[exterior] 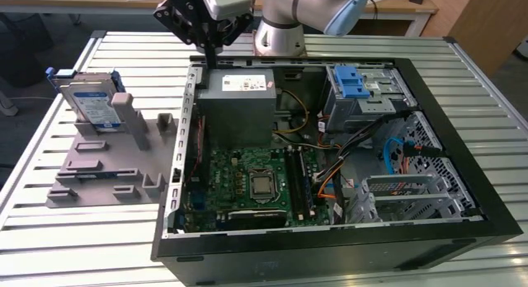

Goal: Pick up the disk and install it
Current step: 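Reach for the disk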

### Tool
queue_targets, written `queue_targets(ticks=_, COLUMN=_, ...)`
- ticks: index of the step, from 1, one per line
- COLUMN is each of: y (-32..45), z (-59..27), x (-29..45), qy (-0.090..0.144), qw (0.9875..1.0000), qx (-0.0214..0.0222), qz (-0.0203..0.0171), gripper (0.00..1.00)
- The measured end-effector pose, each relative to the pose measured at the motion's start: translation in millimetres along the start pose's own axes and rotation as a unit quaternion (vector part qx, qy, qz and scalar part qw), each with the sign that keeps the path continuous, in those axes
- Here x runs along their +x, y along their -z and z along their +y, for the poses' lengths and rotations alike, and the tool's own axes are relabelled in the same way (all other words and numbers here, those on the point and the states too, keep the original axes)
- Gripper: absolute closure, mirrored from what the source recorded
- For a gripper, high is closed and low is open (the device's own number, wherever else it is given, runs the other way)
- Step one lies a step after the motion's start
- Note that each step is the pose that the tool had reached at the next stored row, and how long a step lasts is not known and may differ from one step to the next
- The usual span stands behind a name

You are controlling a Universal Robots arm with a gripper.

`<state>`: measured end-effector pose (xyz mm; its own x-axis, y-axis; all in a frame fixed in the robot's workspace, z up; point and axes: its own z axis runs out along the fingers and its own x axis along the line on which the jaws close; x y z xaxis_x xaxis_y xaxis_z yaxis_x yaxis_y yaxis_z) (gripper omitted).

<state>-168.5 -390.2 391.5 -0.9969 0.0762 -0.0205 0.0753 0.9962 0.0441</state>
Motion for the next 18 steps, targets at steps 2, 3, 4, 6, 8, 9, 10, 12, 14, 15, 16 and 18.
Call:
queue_targets(ticks=2, y=0.0, z=0.4, x=1.9, qy=0.000, qw=1.0000, qx=0.0000, qz=0.0000, gripper=0.89)
queue_targets(ticks=3, y=0.0, z=0.5, x=2.8, qy=0.000, qw=1.0000, qx=0.0000, qz=0.0000, gripper=0.89)
queue_targets(ticks=4, y=0.0, z=0.7, x=3.8, qy=0.000, qw=1.0000, qx=0.0000, qz=0.0000, gripper=0.89)
queue_targets(ticks=6, y=-0.1, z=1.0, x=6.1, qy=0.000, qw=1.0000, qx=0.0000, qz=0.0000, gripper=0.89)
queue_targets(ticks=8, y=-0.1, z=1.3, x=8.2, qy=0.000, qw=1.0000, qx=0.0000, qz=0.0000, gripper=0.89)
queue_targets(ticks=9, y=0.0, z=1.4, x=9.3, qy=0.000, qw=1.0000, qx=0.0000, qz=0.0000, gripper=0.89)
queue_targets(ticks=10, y=0.0, z=1.5, x=10.4, qy=0.000, qw=1.0000, qx=0.0000, qz=0.0000, gripper=0.89)
queue_targets(ticks=12, y=0.0, z=1.7, x=12.6, qy=0.000, qw=1.0000, qx=0.0000, qz=0.0000, gripper=0.89)
queue_targets(ticks=14, y=0.0, z=1.8, x=14.8, qy=0.000, qw=1.0000, qx=0.0000, qz=0.0000, gripper=0.89)
queue_targets(ticks=15, y=0.0, z=1.9, x=15.8, qy=0.000, qw=1.0000, qx=0.0000, qz=0.0000, gripper=0.89)
queue_targets(ticks=16, y=0.0, z=1.9, x=16.8, qy=0.000, qw=1.0000, qx=0.0000, qz=0.0000, gripper=0.89)
queue_targets(ticks=18, y=0.0, z=2.1, x=18.8, qy=0.000, qw=1.0000, qx=0.0000, qz=0.0000, gripper=0.89)
